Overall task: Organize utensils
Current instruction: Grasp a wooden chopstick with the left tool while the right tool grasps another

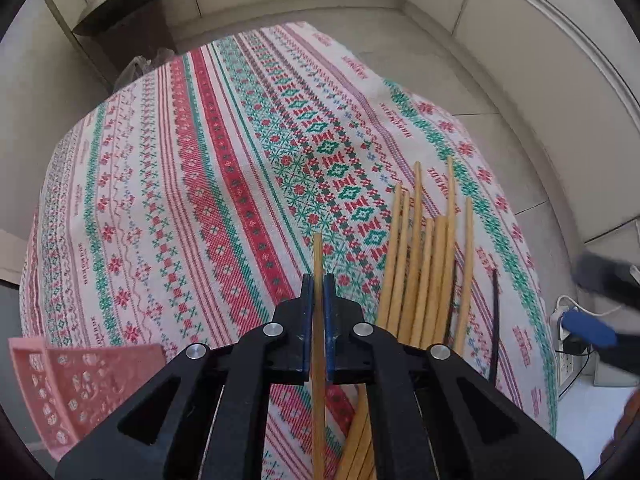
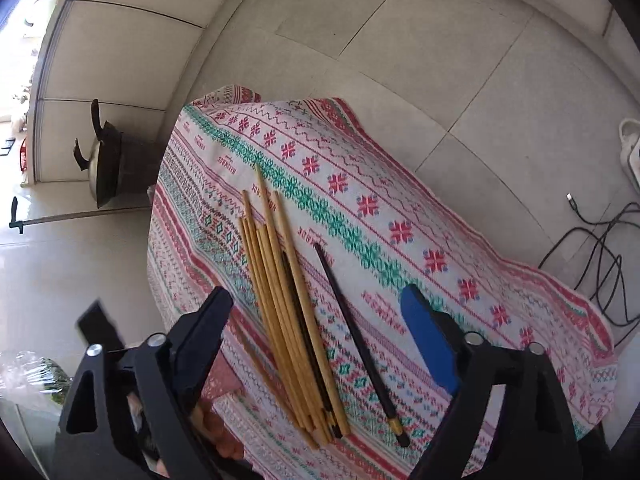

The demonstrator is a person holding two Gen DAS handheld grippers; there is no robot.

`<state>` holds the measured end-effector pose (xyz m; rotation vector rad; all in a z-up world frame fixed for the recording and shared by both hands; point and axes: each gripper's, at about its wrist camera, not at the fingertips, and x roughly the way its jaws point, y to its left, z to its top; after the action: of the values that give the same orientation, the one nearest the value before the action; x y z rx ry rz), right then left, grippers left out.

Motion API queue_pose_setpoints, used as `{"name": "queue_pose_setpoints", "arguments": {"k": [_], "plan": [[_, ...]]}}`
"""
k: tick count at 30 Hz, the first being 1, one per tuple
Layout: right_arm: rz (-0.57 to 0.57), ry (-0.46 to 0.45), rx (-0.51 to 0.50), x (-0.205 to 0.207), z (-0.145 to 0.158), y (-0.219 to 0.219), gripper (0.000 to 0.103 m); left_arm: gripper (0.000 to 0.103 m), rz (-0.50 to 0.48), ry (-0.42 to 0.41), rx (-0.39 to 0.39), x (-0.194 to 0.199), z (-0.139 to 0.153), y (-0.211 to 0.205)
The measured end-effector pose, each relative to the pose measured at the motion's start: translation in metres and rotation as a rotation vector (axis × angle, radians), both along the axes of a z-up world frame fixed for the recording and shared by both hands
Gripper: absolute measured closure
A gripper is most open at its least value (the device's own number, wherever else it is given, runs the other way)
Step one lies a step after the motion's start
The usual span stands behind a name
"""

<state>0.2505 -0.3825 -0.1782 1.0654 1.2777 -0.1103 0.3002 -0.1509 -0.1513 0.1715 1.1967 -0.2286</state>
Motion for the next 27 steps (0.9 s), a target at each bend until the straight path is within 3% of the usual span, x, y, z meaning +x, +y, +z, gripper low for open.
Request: {"name": "queue_pose_setpoints", "arguments": {"k": [3, 7, 10, 22, 27], "plan": [[0.057, -0.003, -0.023, 0.025, -0.009, 0.011, 0.055, 0.099, -0.063, -0.095, -0.01, -0.046, 0.035, 0.009], [0.144, -0.014, -0.144, 0.052, -0.011, 0.033, 0.082, 0.099, -0.085, -0.176, -0.06, -0.094, 0.07, 0.032], [0.177, 0.002, -0.216, 0.06, -0.017, 0.043, 0.091, 0.099, -0.068, -0.203, -0.088, -0.109, 0.079, 0.053], [0.244, -0.027, -0.386, 0.068, -0.019, 0.066, 0.098, 0.099, -0.044, -0.272, -0.179, -0.13, 0.109, 0.078], [0.229, -0.125, -0.387, 0.046, 0.034, 0.065, 0.098, 0.099, -0.061, -0.349, -0.206, -0.146, 0.138, 0.086]]}}
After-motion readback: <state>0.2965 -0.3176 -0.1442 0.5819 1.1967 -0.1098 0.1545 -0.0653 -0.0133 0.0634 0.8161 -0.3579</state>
